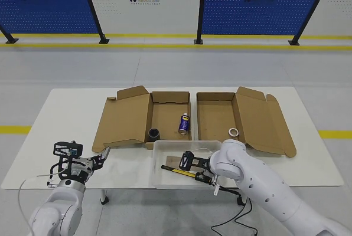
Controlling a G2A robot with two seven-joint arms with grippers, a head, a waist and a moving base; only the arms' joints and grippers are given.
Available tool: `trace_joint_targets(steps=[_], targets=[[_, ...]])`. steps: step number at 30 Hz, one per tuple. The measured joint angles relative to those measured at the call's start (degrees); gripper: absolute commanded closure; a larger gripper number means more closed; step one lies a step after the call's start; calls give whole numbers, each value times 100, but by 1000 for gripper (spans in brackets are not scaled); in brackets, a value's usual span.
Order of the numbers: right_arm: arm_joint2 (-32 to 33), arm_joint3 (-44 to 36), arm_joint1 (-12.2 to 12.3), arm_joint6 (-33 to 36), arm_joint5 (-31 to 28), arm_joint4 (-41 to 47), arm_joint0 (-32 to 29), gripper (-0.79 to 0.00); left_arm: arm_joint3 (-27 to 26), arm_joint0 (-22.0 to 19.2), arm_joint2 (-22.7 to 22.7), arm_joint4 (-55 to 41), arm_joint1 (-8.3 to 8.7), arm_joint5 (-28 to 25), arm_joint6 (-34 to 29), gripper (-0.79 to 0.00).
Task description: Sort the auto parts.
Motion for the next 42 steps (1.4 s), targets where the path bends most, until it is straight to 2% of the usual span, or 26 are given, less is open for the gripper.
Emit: trace_joint_targets(steps=[37, 42], targets=[[-485, 774, -231, -102, -7, -24, 261, -360, 0, 0, 0, 0, 0, 0, 0, -785], [-496, 784, -258, -140, 157, -156, 302, -366, 0, 0, 0, 0, 0, 0, 0, -785]])
